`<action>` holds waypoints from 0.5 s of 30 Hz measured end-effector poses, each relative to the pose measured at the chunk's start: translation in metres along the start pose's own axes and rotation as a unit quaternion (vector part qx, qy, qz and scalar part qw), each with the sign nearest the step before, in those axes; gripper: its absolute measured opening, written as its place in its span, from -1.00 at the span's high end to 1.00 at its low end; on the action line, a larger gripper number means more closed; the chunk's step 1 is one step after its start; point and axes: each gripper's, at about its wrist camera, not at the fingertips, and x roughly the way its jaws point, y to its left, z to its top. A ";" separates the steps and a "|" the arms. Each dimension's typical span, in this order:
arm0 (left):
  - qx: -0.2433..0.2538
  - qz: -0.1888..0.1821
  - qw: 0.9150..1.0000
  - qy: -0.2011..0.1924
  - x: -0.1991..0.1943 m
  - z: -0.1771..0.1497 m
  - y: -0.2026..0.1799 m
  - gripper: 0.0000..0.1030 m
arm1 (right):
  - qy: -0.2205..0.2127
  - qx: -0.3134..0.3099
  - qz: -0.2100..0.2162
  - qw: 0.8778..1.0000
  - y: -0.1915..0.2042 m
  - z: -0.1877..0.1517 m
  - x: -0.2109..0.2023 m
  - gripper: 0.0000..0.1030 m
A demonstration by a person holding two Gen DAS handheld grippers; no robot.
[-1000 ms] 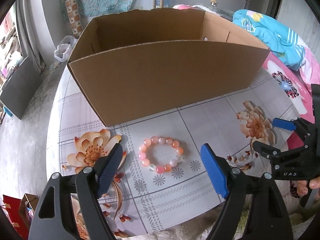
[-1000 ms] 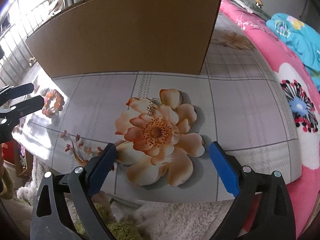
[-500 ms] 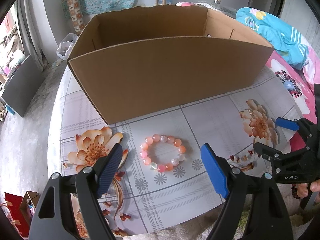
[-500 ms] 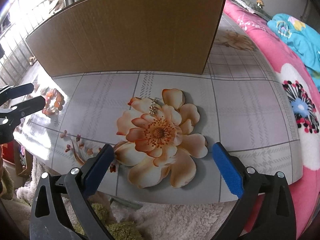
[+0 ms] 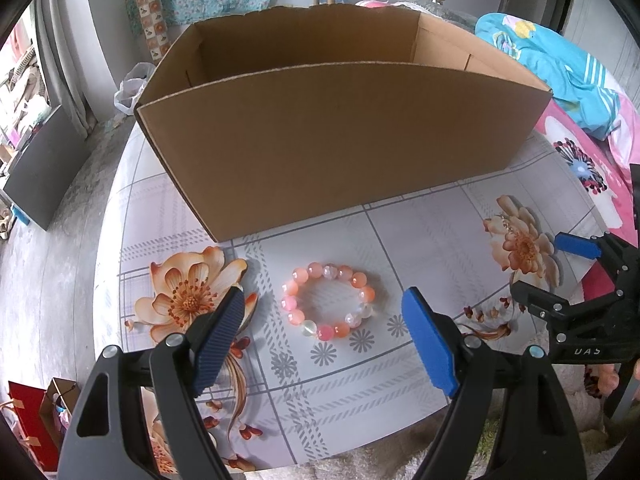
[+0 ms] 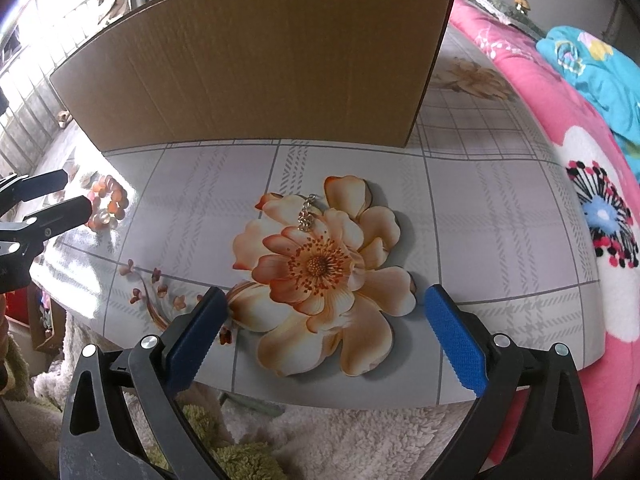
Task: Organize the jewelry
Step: 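Hold the right gripper open above the gold earring on the printed flower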
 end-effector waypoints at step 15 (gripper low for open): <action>-0.003 0.019 1.000 0.018 0.008 -0.001 -0.003 -0.53 | 0.007 0.001 0.001 1.000 0.001 0.002 0.002 -0.85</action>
